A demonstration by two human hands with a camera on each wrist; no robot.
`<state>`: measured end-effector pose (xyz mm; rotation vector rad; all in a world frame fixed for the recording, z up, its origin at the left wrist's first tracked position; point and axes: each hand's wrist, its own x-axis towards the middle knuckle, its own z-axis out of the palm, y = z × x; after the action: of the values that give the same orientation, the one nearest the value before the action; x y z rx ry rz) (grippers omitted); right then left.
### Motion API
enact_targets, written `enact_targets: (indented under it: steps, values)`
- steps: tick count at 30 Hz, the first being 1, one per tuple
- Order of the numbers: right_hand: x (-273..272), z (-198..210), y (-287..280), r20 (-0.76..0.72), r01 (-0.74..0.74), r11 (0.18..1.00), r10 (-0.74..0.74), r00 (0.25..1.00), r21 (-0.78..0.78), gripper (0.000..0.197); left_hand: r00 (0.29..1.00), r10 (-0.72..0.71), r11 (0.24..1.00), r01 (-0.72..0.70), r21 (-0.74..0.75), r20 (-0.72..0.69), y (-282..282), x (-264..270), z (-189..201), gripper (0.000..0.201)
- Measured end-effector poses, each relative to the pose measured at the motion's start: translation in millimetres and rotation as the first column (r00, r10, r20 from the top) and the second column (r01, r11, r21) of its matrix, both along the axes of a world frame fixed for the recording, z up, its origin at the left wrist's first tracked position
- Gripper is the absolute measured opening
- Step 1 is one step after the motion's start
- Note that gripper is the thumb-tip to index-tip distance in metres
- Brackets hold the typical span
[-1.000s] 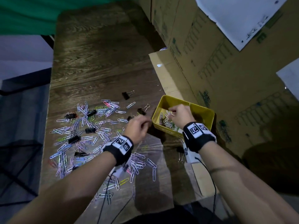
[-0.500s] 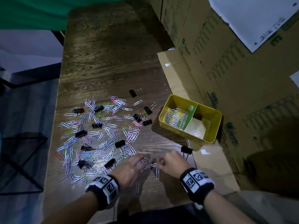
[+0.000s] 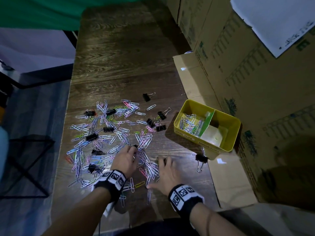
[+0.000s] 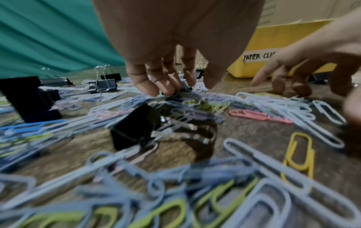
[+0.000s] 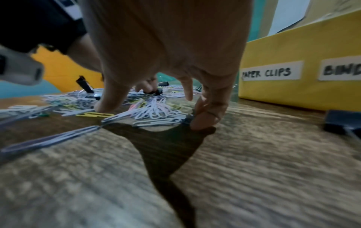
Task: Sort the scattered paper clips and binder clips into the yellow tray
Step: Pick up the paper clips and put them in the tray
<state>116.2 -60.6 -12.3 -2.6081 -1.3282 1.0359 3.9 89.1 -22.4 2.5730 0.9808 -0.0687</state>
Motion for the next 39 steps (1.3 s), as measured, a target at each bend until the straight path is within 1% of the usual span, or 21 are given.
enact_targets:
  steps: [1,2,4,6,7,9,10,12,14,15,16,18,20,22,24,27,29,32,36,38,39]
  values:
    - [-4.4,-1.2,1.3,0.002,-0.008,1.000,0.008,1.000,0.006,0.109,1.000,-0.006,1.000,0.006,0.025,0.004,-0.3,3.7,0.7,0.025]
    - [-8.2,-1.9,1.9,0.000,-0.018,1.000,0.018,1.000,0.019,0.109,0.999,-0.049,0.999,0.048,0.025,0.013,-2.2,7.0,1.4,0.029]
    - [-13.0,-1.8,2.0,-0.012,-0.037,0.999,0.037,0.999,0.040,0.102,0.968,-0.249,0.967,0.249,-0.046,0.016,-9.4,10.2,1.3,0.040]
    - [-10.7,-2.9,1.9,-0.013,-0.041,0.996,0.042,0.999,0.083,0.087,0.884,-0.463,0.884,0.455,-0.107,-0.063,-14.9,7.8,1.0,0.054]
    - [-7.3,-3.9,1.0,-0.011,-0.045,0.993,0.047,0.999,0.111,0.080,0.849,-0.516,0.855,0.503,-0.124,-0.112,-15.2,5.0,0.5,0.062]
    - [0.6,-5.8,-2.4,0.004,-0.058,0.984,0.058,0.998,0.166,0.073,0.821,-0.538,0.843,0.522,-0.130,-0.192,-13.0,-1.3,-2.9,0.076]
    - [3.4,-6.4,-5.1,0.013,-0.059,0.983,0.058,0.998,0.175,0.078,0.809,-0.542,0.840,0.527,-0.128,-0.229,-12.8,-3.8,-3.7,0.082]
    - [4.5,-4.6,-11.3,0.029,-0.068,0.989,0.065,0.997,0.130,0.100,0.785,-0.547,0.835,0.535,-0.126,-0.291,-15.7,-5.3,-2.7,0.093]
    - [-0.3,-2.9,-15.4,0.072,-0.101,0.993,0.097,0.993,0.060,0.118,0.790,-0.521,0.851,0.507,-0.134,-0.323,-22.3,-1.6,0.8,0.099]
    - [-3.6,-3.9,-16.2,0.092,-0.113,0.993,0.109,0.990,0.043,0.119,0.796,-0.507,0.860,0.493,-0.134,-0.331,-26.1,1.2,2.2,0.098]
    - [-5.4,-4.9,-15.2,0.099,-0.109,0.993,0.104,0.990,0.049,0.114,0.802,-0.497,0.866,0.484,-0.128,-0.331,-29.1,4.6,3.1,0.094]
    - [-3.8,-5.3,-10.8,0.050,-0.068,0.993,0.063,0.997,0.093,0.096,0.820,-0.481,0.875,0.467,-0.124,-0.309,-32.5,8.8,1.3,0.083]
    - [-0.3,-4.8,-6.3,-0.030,-0.031,0.992,0.035,0.999,0.119,0.078,0.831,-0.464,0.886,0.435,-0.160,-0.307,-34.6,9.5,-0.1,0.072]
    - [1.5,-3.3,-2.2,-0.075,-0.042,0.992,0.051,0.996,0.115,0.062,0.844,-0.454,0.891,0.421,-0.170,-0.285,-36.6,10.5,0.9,0.055]
    - [1.2,-3.4,0.2,-0.094,-0.076,0.989,0.088,0.992,0.126,0.048,0.874,-0.433,0.900,0.404,-0.163,-0.221,-38.5,13.0,4.1,0.040]
    - [1.6,-4.4,0.8,-0.113,-0.086,0.977,0.109,0.988,0.193,0.039,0.895,-0.427,0.897,0.402,-0.182,-0.129,-37.3,13.0,6.1,0.039]
    - [2.6,-5.9,1.2,-0.139,-0.019,0.971,0.053,0.989,0.237,0.034,0.898,-0.436,0.891,0.422,-0.167,-0.058,-33.5,8.6,0.3,0.038]
    - [3.6,-8.2,3.5,-0.144,0.052,0.977,-0.022,0.989,0.209,0.026,0.912,-0.410,0.892,0.404,-0.202,0.013,-29.8,8.4,0.6,0.017]
    - [5.8,-12.6,4.1,-0.148,0.171,0.969,-0.145,0.978,0.177,0.019,0.953,-0.299,0.918,0.303,-0.255,0.057,-23.5,7.6,7.9,0.019]
    - [9.3,-15.0,4.2,-0.207,0.274,0.948,-0.239,0.949,0.163,0.012,0.983,-0.164,0.939,0.183,-0.292,0.088,-20.4,4.3,10.0,0.019]
    - [12.4,-14.2,4.2,-0.255,0.336,0.930,-0.292,0.922,0.150,0.009,0.995,-0.071,0.940,0.092,-0.329,0.076,-19.1,2.5,10.2,0.020]
